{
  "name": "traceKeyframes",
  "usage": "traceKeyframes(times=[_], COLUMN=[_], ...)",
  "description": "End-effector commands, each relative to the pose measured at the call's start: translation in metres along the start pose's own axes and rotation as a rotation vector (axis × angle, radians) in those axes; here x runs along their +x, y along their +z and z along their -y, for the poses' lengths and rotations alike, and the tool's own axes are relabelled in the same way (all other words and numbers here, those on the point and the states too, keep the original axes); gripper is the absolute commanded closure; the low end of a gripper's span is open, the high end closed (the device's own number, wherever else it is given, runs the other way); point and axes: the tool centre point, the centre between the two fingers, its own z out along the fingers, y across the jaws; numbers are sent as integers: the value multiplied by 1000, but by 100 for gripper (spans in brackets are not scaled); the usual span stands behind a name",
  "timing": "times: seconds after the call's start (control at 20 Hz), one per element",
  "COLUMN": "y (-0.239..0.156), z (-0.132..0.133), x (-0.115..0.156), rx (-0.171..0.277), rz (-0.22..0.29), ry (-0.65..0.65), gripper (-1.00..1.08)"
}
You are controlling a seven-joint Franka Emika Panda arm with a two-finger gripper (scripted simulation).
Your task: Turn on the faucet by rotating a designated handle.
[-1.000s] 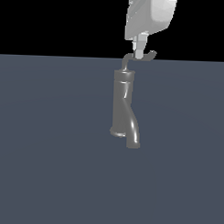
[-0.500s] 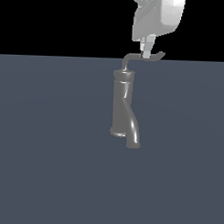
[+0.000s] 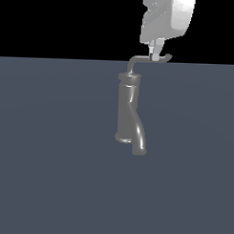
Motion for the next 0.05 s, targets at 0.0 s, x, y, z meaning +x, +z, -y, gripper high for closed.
traceKeyframes(times=[0.0], y=[0], z=[-5], x=[34], rx=[4], rz=[-7], ry=[55], gripper=[108])
